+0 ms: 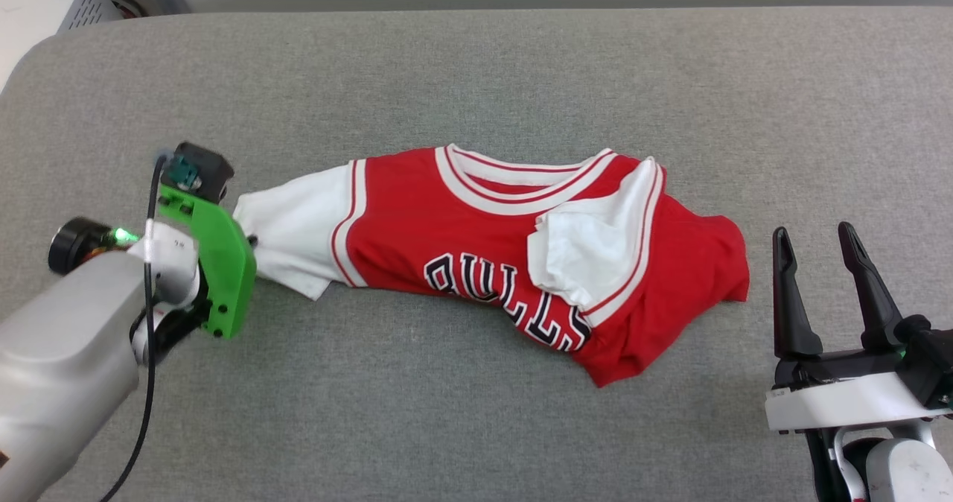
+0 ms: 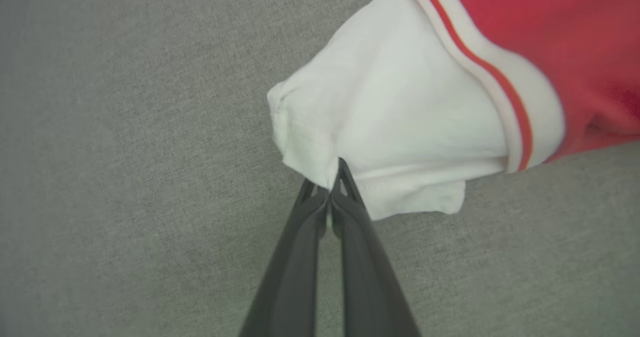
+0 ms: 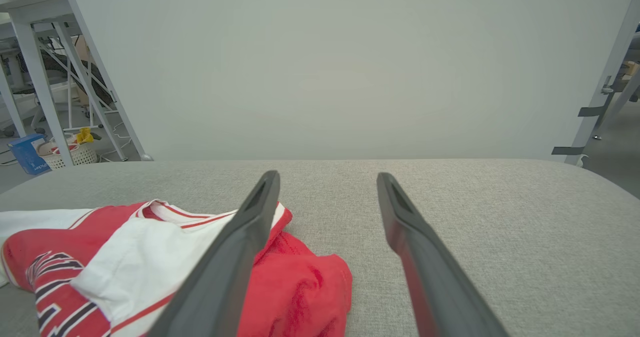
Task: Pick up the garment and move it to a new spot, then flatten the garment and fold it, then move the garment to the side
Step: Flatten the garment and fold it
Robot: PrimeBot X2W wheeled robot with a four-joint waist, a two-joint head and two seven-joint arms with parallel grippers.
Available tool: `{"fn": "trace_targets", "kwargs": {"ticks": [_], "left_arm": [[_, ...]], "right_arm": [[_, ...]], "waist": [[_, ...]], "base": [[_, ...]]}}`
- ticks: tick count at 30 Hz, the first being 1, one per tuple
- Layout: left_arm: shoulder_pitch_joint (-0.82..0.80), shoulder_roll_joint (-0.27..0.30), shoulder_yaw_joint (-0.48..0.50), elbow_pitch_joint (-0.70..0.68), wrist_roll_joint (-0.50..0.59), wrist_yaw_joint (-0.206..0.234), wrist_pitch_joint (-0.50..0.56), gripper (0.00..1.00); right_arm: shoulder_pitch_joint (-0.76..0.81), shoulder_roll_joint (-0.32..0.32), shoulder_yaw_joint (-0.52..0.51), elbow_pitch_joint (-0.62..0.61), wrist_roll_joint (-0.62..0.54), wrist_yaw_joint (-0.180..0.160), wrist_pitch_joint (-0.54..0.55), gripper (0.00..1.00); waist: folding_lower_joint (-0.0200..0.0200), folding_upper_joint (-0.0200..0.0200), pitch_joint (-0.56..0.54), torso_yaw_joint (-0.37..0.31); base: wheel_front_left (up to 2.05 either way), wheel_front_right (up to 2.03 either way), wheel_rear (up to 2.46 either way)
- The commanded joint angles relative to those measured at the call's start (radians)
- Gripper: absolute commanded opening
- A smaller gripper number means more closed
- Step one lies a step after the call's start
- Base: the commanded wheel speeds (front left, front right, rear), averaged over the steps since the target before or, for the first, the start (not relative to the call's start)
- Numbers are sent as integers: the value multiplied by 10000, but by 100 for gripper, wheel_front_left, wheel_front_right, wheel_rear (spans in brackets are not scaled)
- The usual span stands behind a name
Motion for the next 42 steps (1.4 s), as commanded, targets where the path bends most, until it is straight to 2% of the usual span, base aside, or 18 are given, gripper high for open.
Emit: {"fn": "trace_targets", "kwargs": {"ticks": [1,5,12,13,14,15,20,23,27,30,33,36,38,42], "left_arm": [[426,104,3,91,-171,176,-101,0],[1249,106,0,430,-543,400,-257,0],[2179,-486,236,1113,-1063,378,-1197,0],[2231,-567,306,1196,-1065,408,-1465,31],[2267,-660,410,1286,-1020,474,-1900,31],[2282,-717,450,1348,-912,530,-2267,100],[2484,-993,1068,1361,-295,1365,-5058,100],[2728,-1041,1783,800,174,1955,-5420,100],[3657,-1086,3761,-1207,1793,2925,-5438,100],[4932,-1364,5191,-2792,3103,3518,-5440,100],[6056,-1782,6225,-3878,4166,3797,-5441,100],[6930,-2282,7175,-4516,5085,3835,-5441,100],[7394,-2609,7646,-4700,5599,3729,-5442,100],[8067,-3251,8416,-5010,6520,3517,-5442,100]], "right_arm": [[139,-8,-20,28,-74,-7,-46,100],[229,-8,-51,56,-110,-7,-46,100],[371,-8,-71,101,-197,-7,-46,100],[369,-8,-74,96,-222,-7,-46,100],[372,-8,-79,82,-250,-7,-46,100],[370,-8,-83,64,-273,-7,-46,100],[234,-174,-84,-164,-564,-7,-46,100],[-37,-579,-90,-383,-662,-7,-46,100],[-668,-1354,-84,-688,-696,-7,-46,100],[-1185,-2124,131,-629,-583,-7,-46,100],[-1723,-2928,485,-375,-251,-7,-46,100],[-2341,-4065,1279,291,363,-7,-9,100],[-2803,-4784,2072,550,947,-7,561,100],[-3766,-6235,3954,499,2664,-7,2771,100]], "waist": [[0,0,-92,56],[0,0,-158,-13],[0,0,-484,-10],[0,0,-563,15],[0,0,-653,49],[0,0,-733,76],[0,0,-1234,302],[0,0,-1442,477],[0,0,-1575,735],[0,0,-1614,903],[0,0,-1606,1018],[0,0,-1550,1085],[0,0,-1501,1108],[0,0,-1325,1137]], "base": [[0,0,0],[0,0,0],[0,0,0],[0,0,0],[0,0,0],[0,0,0],[0,0,0],[0,0,0],[0,0,0],[0,0,0],[0,0,0],[0,0,0],[0,0,0],[0,0,0]]}}
